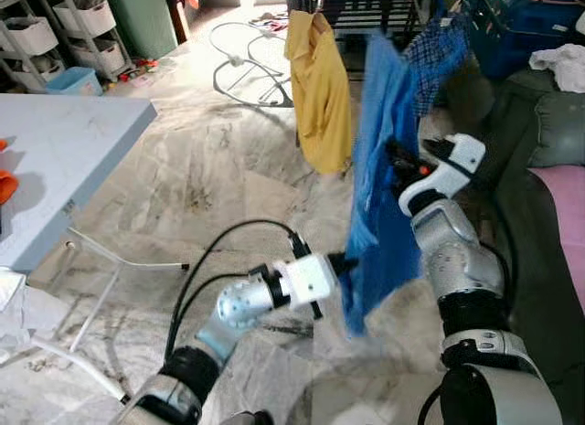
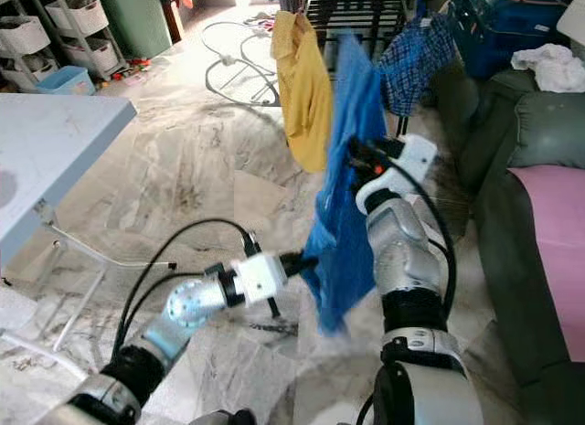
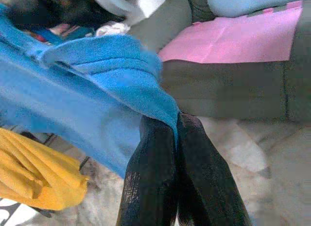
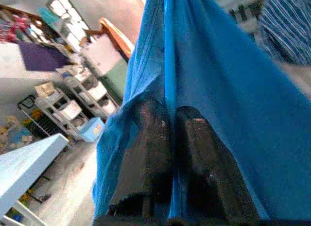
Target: Hang hanger
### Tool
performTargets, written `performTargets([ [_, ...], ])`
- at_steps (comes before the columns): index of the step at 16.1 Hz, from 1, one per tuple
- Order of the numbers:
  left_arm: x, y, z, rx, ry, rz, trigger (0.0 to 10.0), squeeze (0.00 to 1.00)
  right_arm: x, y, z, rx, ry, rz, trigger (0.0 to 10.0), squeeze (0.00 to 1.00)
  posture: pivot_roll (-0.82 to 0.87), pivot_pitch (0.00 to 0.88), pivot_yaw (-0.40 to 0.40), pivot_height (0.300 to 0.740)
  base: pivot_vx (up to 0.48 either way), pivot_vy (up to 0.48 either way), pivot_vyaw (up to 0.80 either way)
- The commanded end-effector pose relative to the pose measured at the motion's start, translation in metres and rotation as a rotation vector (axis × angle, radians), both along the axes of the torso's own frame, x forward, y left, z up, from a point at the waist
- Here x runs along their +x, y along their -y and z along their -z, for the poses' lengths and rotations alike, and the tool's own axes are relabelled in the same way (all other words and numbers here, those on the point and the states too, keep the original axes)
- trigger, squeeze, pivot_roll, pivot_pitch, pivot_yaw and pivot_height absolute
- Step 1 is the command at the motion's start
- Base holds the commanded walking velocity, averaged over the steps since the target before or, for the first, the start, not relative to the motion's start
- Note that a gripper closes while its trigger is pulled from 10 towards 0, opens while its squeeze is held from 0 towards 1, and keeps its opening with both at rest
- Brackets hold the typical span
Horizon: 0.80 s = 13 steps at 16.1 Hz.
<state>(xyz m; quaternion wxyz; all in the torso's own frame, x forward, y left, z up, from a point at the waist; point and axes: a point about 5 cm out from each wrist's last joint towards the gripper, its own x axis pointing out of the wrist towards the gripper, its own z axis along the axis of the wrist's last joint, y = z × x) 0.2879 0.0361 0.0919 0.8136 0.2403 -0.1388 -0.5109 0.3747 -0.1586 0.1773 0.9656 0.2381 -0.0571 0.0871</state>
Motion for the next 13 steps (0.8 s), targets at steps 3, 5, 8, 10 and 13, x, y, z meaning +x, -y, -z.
performTargets([
  [3, -0.01, 0.006, 0.02, 0.068, -0.06, 0.025, 10.0, 0.0, -0.007, -0.025, -0.022, -0.039, 0.156, -0.172, 10.0, 0.0, -0.22, 0.067, 0.032, 0.74, 0.0, 0.0, 0.0],
  [5, -0.008, 0.006, 0.024, 0.071, -0.074, -0.01, 10.0, 0.0, -0.019, -0.042, -0.017, -0.097, 0.219, -0.273, 10.0, 0.0, -0.22, 0.069, 0.028, 0.74, 0.0, 0.0, 0.0],
  [8, -0.006, 0.0, 0.03, 0.083, -0.095, -0.061, 10.0, 1.0, -0.034, -0.052, -0.01, -0.154, 0.274, -0.363, 10.0, 0.0, -0.22, 0.07, 0.024, 0.74, 0.0, 0.0, 0.0],
  [10, -0.006, -0.003, 0.033, 0.092, -0.093, -0.081, 10.0, 1.0, -0.041, -0.053, -0.001, -0.194, 0.271, -0.397, 10.0, 0.0, -0.22, 0.066, 0.026, 0.74, 0.0, 0.0, 0.0],
  [13, -0.007, -0.007, 0.037, 0.099, -0.101, -0.085, 10.0, 1.0, -0.046, -0.052, 0.007, -0.228, 0.262, -0.4, 10.0, 0.0, -0.22, 0.065, 0.027, 0.74, 0.0, 0.0, 0.0],
])
